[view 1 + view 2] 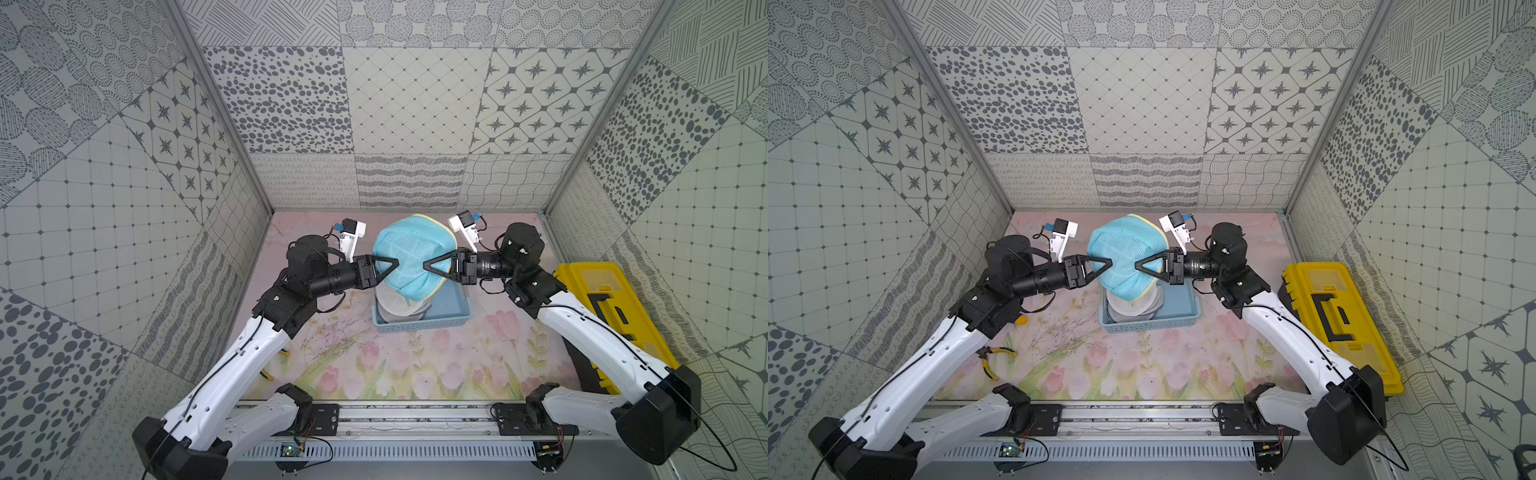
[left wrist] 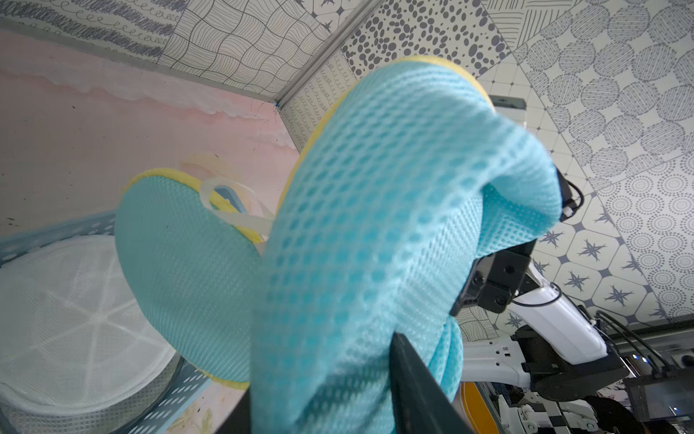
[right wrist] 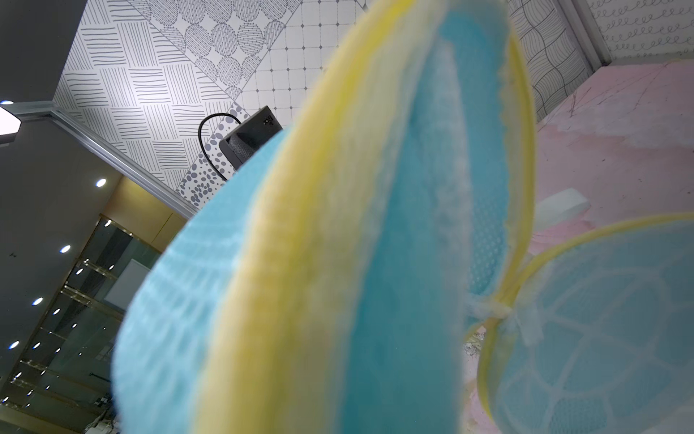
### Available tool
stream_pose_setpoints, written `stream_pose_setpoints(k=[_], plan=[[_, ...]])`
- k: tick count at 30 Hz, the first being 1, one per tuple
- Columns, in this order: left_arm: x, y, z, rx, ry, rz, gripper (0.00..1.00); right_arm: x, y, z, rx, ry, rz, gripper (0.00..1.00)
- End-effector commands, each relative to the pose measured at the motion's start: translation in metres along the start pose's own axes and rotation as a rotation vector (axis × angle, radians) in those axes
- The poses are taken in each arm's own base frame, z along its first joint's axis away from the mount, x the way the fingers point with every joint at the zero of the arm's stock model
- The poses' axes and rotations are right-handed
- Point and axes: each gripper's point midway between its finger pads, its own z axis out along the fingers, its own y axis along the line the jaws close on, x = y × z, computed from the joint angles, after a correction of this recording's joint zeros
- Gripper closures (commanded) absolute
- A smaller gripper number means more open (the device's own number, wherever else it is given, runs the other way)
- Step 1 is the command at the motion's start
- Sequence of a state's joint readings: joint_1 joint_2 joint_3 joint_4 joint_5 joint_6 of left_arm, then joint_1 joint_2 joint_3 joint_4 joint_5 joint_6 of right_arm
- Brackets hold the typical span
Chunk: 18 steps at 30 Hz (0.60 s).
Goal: Turn the laundry bag inside out
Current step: Turn over the laundry bag.
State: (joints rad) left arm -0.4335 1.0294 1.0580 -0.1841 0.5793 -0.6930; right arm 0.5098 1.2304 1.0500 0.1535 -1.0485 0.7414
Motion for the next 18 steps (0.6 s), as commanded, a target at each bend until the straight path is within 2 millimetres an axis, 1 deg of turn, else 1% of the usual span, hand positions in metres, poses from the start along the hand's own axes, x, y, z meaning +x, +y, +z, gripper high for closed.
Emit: stream_pose_setpoints(k=[1,3,5,8,10,16,17,18], plan=[[-0.006,-0.023,0.003,0.136,-0.011,-0.005,0.56,-0.005,0.004,0.007,-0.02,-0.007,-0.039,1.0],[-0.007,-0.023,0.007,0.156,-0.007,-0.03,0.57,-0.005,0.0,0.008,-0.007,-0.009,-0.029,1.0],[-0.006,-0.022,0.011,0.172,0.003,-0.048,0.62,-0.003,-0.002,0.01,-0.001,-0.001,-0.024,1.0],[-0.006,-0.023,0.013,0.189,-0.001,-0.062,0.65,-0.001,-0.005,0.011,0.016,0.004,-0.017,1.0],[-0.007,-0.025,0.013,0.197,-0.003,-0.064,0.64,0.0,-0.01,0.012,0.029,0.007,-0.007,1.0],[-0.003,-0.035,0.017,0.239,0.02,-0.068,0.51,0.005,-0.015,0.02,0.023,0.017,0.009,1.0],[-0.003,-0.036,0.017,0.242,0.021,-0.064,0.51,0.005,-0.015,0.021,0.021,0.013,0.009,1.0],[-0.002,-0.036,0.017,0.239,0.022,-0.063,0.54,0.004,-0.015,0.021,0.021,0.01,0.011,1.0]])
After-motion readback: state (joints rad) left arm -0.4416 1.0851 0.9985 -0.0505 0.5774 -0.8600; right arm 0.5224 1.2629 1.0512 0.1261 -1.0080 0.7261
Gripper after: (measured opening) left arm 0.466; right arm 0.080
